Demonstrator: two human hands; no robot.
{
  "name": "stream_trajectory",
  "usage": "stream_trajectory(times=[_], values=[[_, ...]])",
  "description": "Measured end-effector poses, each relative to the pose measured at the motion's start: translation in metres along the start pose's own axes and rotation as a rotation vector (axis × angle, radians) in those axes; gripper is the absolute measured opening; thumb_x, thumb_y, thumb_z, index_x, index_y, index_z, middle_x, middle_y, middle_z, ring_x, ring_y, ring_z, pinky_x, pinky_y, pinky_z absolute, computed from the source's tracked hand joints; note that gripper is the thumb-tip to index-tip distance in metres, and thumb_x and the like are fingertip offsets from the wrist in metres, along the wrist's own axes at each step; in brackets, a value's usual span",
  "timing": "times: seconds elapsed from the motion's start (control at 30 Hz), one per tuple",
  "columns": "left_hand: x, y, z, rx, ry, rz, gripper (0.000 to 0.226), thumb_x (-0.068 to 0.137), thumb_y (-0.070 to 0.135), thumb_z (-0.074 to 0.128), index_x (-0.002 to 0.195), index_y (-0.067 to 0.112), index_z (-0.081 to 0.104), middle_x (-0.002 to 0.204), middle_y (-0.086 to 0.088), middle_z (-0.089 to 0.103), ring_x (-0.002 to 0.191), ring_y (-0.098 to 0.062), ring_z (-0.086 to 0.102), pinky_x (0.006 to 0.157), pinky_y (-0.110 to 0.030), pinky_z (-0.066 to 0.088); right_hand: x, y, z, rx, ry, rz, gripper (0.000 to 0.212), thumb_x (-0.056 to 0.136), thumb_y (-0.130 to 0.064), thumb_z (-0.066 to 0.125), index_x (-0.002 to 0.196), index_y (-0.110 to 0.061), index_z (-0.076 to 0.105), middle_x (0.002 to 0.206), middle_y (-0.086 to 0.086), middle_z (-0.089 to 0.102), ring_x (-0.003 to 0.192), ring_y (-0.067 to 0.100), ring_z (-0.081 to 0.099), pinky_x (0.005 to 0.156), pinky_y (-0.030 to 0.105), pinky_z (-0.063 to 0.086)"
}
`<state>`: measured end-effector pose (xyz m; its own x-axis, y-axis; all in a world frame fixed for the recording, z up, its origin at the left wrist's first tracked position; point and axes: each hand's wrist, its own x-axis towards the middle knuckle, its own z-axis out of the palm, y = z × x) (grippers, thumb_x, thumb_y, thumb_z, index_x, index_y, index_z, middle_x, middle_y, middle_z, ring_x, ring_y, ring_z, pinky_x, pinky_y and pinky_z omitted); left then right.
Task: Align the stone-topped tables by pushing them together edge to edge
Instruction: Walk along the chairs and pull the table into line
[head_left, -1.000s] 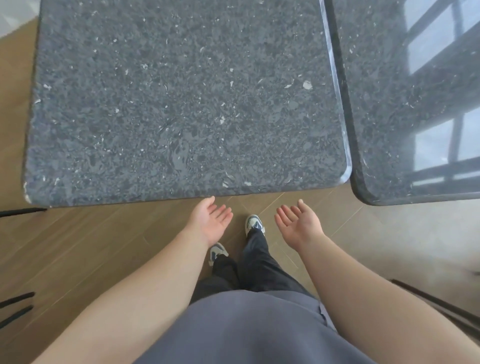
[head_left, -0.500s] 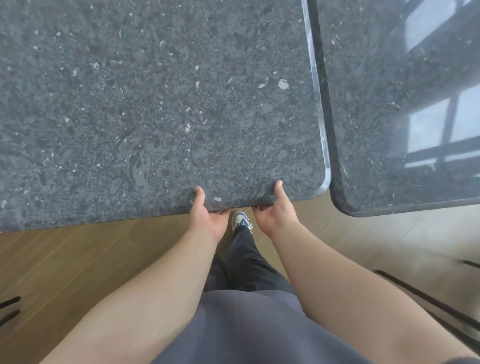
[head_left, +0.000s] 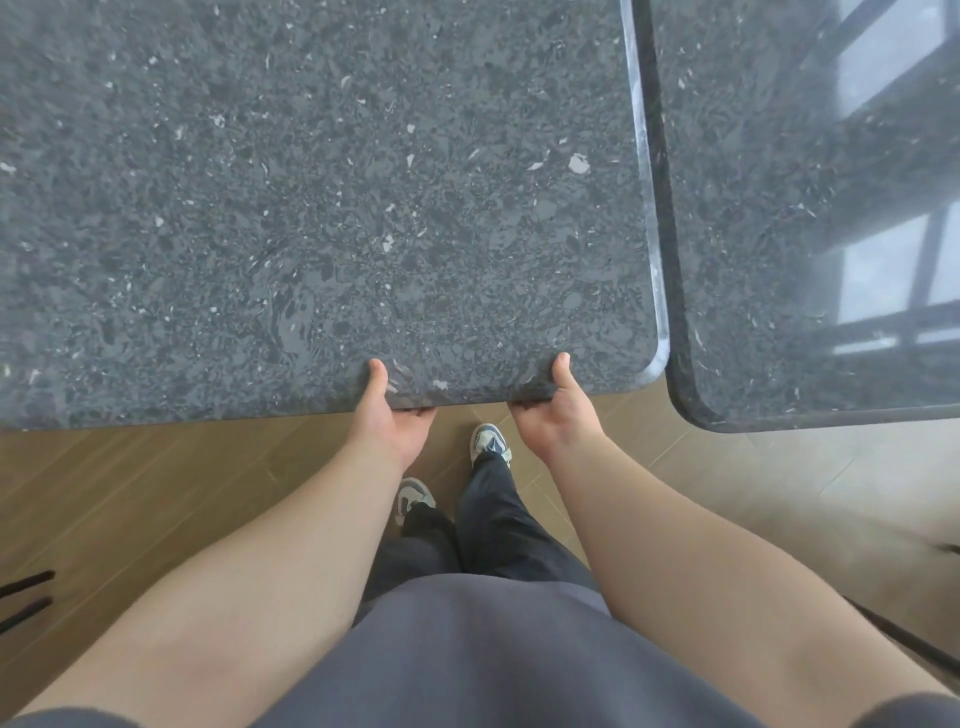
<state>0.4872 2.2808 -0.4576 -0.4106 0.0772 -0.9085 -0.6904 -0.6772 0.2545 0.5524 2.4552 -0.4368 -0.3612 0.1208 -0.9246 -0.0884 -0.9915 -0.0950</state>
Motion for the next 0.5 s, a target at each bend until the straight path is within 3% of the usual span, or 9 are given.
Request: stream_trajectory(times=[0.1, 0.27, 0.4, 0.5], values=[[-0.003, 0.0009, 0.0052, 0.015, 0.014, 0.002, 0.044, 0.095, 0.043, 0.065, 0.12, 0.007, 0.058, 0.121, -0.019, 0.068, 0.11, -0.038, 0.067, 0.088, -0.056, 0.057, -0.0038, -0.0011, 0.0015, -0.04, 0.009, -0.01, 0.047, 0.095, -0.031, 0.065, 0.134, -0.007, 0.055, 0.128, 0.016, 0.066, 0.113, 0.034, 0.065, 0.086, 0.048, 0.054], [-0.0055, -0.0011, 0.0089, 0.036, 0.042, 0.012, 0.044, 0.095, 0.046, 0.063, 0.117, 0.008, 0.057, 0.119, -0.018, 0.066, 0.105, -0.037, 0.066, 0.079, -0.054, 0.058, -0.0027, -0.0029, 0.0005, -0.062, 0.003, -0.004, 0.049, 0.095, -0.031, 0.066, 0.135, -0.006, 0.053, 0.131, 0.017, 0.064, 0.115, 0.035, 0.064, 0.091, 0.049, 0.053], [-0.0042, -0.0022, 0.0084, 0.048, 0.033, 0.023, 0.044, 0.097, 0.047, 0.06, 0.116, 0.007, 0.057, 0.118, -0.019, 0.066, 0.104, -0.037, 0.066, 0.083, -0.054, 0.057, -0.004, -0.0043, -0.0002, -0.068, -0.006, 0.01, 0.048, 0.095, -0.031, 0.066, 0.135, -0.007, 0.053, 0.131, 0.016, 0.065, 0.117, 0.034, 0.063, 0.087, 0.05, 0.054], [-0.002, -0.0025, 0.0064, 0.07, 0.035, 0.033, 0.043, 0.098, 0.046, 0.06, 0.118, 0.008, 0.056, 0.119, -0.018, 0.065, 0.105, -0.037, 0.065, 0.084, -0.054, 0.056, -0.0023, -0.0049, -0.0025, -0.085, -0.003, -0.004, 0.048, 0.094, -0.029, 0.067, 0.134, -0.007, 0.054, 0.13, 0.016, 0.065, 0.109, 0.034, 0.065, 0.075, 0.049, 0.055]])
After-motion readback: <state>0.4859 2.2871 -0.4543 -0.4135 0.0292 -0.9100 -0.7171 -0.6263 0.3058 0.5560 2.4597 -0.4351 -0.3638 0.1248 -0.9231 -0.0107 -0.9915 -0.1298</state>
